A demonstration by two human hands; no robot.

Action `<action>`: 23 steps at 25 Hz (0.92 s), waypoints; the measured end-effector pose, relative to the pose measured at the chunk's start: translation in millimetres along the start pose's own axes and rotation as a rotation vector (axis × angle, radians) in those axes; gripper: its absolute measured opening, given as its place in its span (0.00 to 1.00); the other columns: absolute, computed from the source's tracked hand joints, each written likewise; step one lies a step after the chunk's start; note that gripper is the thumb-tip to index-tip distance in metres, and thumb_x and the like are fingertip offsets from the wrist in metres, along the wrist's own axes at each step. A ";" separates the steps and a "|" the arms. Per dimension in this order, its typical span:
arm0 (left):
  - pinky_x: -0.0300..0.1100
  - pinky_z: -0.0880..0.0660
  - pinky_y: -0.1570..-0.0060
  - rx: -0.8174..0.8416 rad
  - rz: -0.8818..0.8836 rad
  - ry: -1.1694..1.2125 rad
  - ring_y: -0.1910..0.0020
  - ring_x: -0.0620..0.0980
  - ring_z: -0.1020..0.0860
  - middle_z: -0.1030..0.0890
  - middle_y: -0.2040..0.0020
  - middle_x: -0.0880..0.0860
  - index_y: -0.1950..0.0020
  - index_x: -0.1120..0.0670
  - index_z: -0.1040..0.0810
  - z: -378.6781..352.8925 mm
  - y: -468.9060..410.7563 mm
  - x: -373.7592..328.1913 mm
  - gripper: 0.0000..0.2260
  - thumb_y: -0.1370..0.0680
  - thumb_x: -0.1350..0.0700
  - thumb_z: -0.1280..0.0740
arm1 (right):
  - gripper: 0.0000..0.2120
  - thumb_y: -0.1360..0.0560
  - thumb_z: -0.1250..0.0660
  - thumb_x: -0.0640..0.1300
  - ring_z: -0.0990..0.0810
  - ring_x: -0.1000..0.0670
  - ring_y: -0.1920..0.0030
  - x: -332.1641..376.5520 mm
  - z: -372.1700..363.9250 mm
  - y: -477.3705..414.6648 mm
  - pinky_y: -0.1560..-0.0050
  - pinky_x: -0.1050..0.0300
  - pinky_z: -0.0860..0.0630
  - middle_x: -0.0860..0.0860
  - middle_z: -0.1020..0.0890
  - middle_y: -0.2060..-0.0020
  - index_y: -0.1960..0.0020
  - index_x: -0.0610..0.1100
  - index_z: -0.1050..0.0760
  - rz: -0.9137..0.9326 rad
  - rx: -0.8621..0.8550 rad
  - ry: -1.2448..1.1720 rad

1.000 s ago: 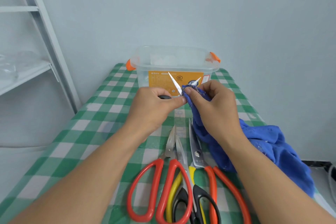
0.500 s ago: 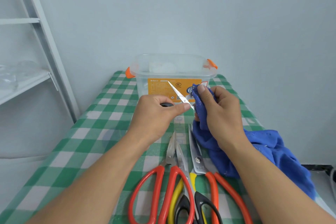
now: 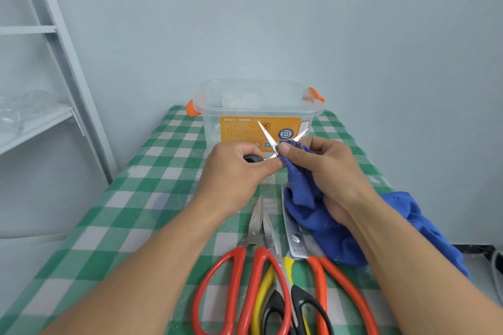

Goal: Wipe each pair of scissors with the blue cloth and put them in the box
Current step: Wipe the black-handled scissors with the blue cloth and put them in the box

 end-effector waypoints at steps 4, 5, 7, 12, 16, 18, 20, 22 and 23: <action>0.41 0.38 0.70 0.006 -0.023 -0.052 0.75 0.44 0.36 0.32 0.76 0.44 0.68 0.56 0.21 -0.3 0.9 -2.7 0.15 0.29 0.48 0.22 | 0.20 0.29 0.23 0.51 0.28 0.48 0.68 -2.5 -1.8 1.3 0.58 0.47 0.28 0.45 0.26 0.72 0.61 0.33 0.22 0.021 -0.044 0.017; 0.41 0.37 0.70 0.004 -0.030 -0.061 0.75 0.44 0.36 0.32 0.76 0.44 0.69 0.56 0.21 -0.6 1.3 -3.9 0.16 0.29 0.48 0.22 | 0.23 0.29 0.23 0.52 0.30 0.47 0.68 -3.0 -1.8 1.0 0.59 0.47 0.28 0.44 0.28 0.71 0.60 0.31 0.24 0.047 -0.062 0.016; 0.40 0.37 0.71 0.006 -0.039 -0.074 0.75 0.43 0.36 0.32 0.77 0.44 0.69 0.55 0.22 -1.5 2.3 -5.7 0.16 0.29 0.48 0.22 | 0.25 0.26 0.25 0.52 0.33 0.46 0.67 -1.5 -2.0 0.7 0.61 0.47 0.29 0.44 0.32 0.71 0.62 0.30 0.29 0.112 -0.108 0.050; 0.34 0.38 0.73 0.014 -0.052 -0.054 0.76 0.42 0.36 0.32 0.77 0.43 0.70 0.53 0.21 -3.6 4.0 -6.3 0.15 0.29 0.48 0.22 | 0.20 0.22 0.30 0.51 0.32 0.52 0.71 4.4 -0.3 1.7 0.68 0.58 0.32 0.52 0.30 0.76 0.67 0.41 0.28 0.192 -0.218 0.117; 0.37 0.36 0.72 0.040 -0.018 0.021 0.75 0.44 0.35 0.32 0.76 0.45 0.69 0.56 0.21 -2.1 2.4 -4.6 0.15 0.29 0.49 0.21 | 0.17 0.22 0.29 0.51 0.30 0.52 0.70 1.3 2.8 1.8 0.66 0.57 0.30 0.50 0.27 0.73 0.64 0.41 0.25 0.181 -0.165 0.094; 0.37 0.37 0.72 0.039 -0.012 0.020 0.75 0.44 0.35 0.32 0.75 0.45 0.68 0.56 0.21 -0.5 1.1 -2.5 0.15 0.29 0.49 0.21 | 0.17 0.25 0.26 0.48 0.29 0.51 0.69 -1.3 3.6 0.6 0.66 0.57 0.30 0.48 0.26 0.71 0.60 0.35 0.24 0.135 -0.092 0.042; 0.35 0.37 0.73 0.044 -0.014 0.005 0.76 0.42 0.35 0.31 0.76 0.43 0.69 0.54 0.21 -0.3 1.2 -1.7 0.14 0.29 0.49 0.21 | 0.14 0.29 0.23 0.46 0.29 0.52 0.70 -1.6 2.7 0.6 0.67 0.58 0.30 0.48 0.24 0.71 0.61 0.36 0.22 0.076 -0.018 -0.031; 0.34 0.37 0.72 0.044 -0.025 -0.013 0.76 0.41 0.35 0.31 0.76 0.42 0.69 0.52 0.21 -1.1 1.5 -1.7 0.14 0.29 0.50 0.21 | 0.10 0.32 0.21 0.45 0.28 0.52 0.70 -0.8 2.4 0.4 0.67 0.58 0.30 0.48 0.23 0.71 0.64 0.42 0.21 0.031 0.010 -0.073; 0.35 0.37 0.71 0.046 -0.029 -0.023 0.75 0.41 0.35 0.31 0.76 0.43 0.69 0.52 0.21 -1.5 1.8 -2.0 0.14 0.29 0.50 0.21 | 0.09 0.33 0.21 0.45 0.27 0.52 0.71 -0.5 2.6 0.4 0.66 0.58 0.30 0.49 0.22 0.71 0.65 0.43 0.20 0.020 0.008 -0.081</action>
Point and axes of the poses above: each hand's wrist, its own y-axis away from the middle knuckle, its own z-axis out of the back of the hand, x = y × z, the point moved 3 cm from there along -y, towards the middle knuckle
